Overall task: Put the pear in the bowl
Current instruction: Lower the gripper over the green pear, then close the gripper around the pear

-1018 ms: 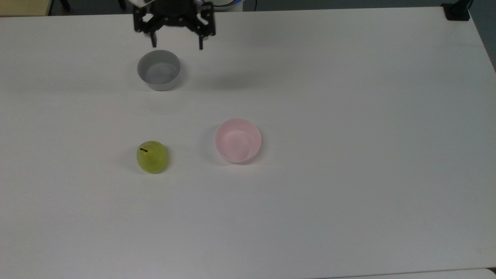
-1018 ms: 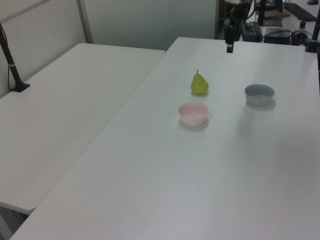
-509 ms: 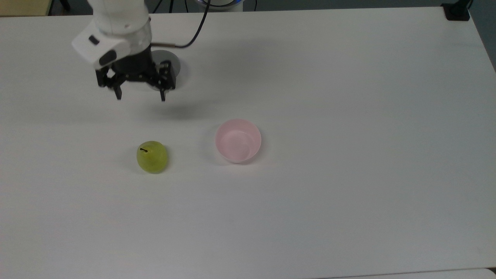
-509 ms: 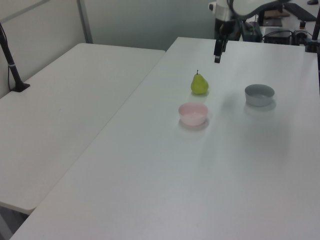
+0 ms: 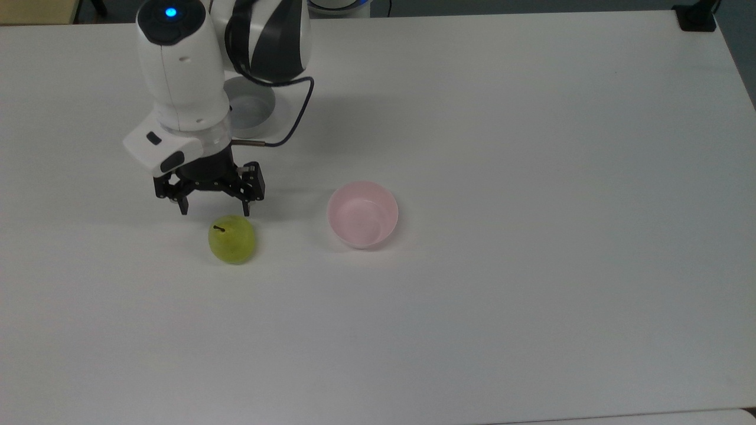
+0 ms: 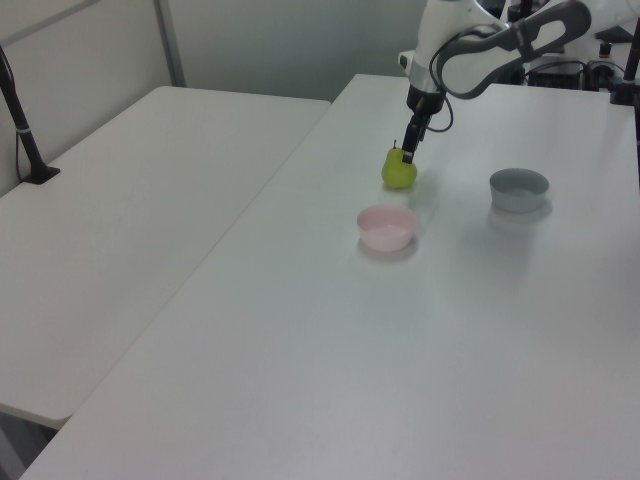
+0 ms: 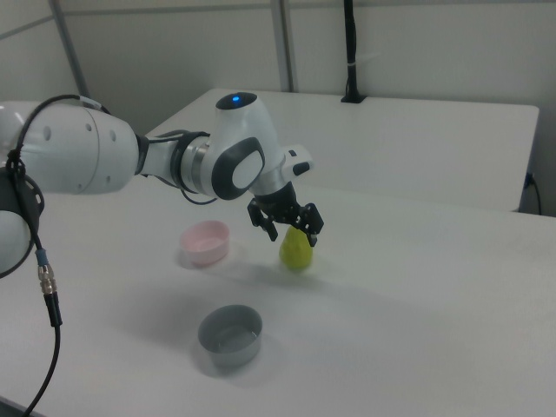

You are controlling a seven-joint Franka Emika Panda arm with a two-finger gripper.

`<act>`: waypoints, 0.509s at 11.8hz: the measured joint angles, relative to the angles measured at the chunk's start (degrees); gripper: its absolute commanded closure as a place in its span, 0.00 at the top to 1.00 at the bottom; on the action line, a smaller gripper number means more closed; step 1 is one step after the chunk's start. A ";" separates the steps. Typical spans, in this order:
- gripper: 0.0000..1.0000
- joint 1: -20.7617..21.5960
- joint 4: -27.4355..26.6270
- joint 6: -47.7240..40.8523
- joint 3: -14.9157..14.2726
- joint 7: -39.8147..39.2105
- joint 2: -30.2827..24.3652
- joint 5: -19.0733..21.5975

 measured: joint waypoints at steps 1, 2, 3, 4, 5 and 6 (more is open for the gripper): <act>1.00 0.05 0.02 1.71 0.00 0.00 1.00 0.00; 1.00 0.13 0.05 3.56 0.01 0.00 1.91 0.00; 1.00 0.18 0.07 5.05 0.06 0.00 2.70 0.00; 0.94 0.23 0.09 6.51 0.15 0.00 3.55 0.01; 0.85 0.28 0.09 7.83 0.23 0.00 4.22 0.01; 0.71 0.30 0.10 9.14 0.32 0.06 4.68 0.01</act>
